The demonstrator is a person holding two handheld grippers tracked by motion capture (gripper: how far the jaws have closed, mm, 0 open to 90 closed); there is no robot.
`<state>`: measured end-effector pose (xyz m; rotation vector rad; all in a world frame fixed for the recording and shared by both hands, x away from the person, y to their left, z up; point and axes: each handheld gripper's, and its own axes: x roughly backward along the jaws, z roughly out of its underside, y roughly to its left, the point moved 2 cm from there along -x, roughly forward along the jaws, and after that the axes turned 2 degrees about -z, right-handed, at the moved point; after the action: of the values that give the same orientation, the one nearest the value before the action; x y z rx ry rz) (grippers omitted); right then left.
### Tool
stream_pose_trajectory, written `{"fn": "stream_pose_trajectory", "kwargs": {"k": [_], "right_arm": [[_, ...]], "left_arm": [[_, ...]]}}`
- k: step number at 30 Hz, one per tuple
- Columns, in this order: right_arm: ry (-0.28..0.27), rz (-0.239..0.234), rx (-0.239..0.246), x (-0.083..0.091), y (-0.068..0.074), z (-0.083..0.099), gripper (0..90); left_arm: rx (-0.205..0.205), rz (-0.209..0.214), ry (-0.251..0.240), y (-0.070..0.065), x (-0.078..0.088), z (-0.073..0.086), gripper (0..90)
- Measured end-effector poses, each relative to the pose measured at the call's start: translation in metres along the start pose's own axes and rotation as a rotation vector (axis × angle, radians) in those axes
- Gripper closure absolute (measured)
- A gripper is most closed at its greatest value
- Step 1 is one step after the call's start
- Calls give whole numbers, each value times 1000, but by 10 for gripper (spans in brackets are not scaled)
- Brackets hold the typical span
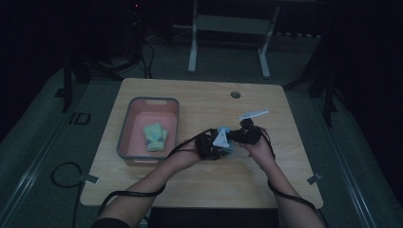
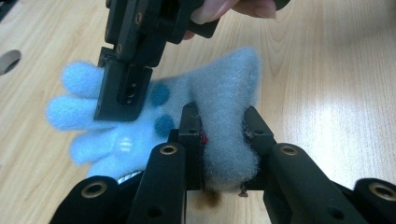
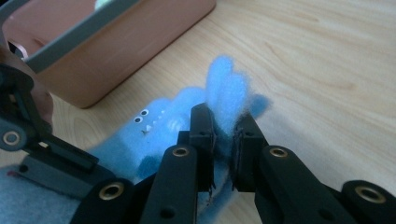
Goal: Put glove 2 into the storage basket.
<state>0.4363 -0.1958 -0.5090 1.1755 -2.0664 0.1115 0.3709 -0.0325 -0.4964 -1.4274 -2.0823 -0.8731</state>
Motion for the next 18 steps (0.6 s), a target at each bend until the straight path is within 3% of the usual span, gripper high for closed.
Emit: {"fn": "stream_pose_trajectory", "kwargs": {"k": [18], "right_arm": [[-51, -19, 41, 4, 17, -43, 816]], "left_arm": [[-7, -67, 0, 16, 40, -6, 755]]}}
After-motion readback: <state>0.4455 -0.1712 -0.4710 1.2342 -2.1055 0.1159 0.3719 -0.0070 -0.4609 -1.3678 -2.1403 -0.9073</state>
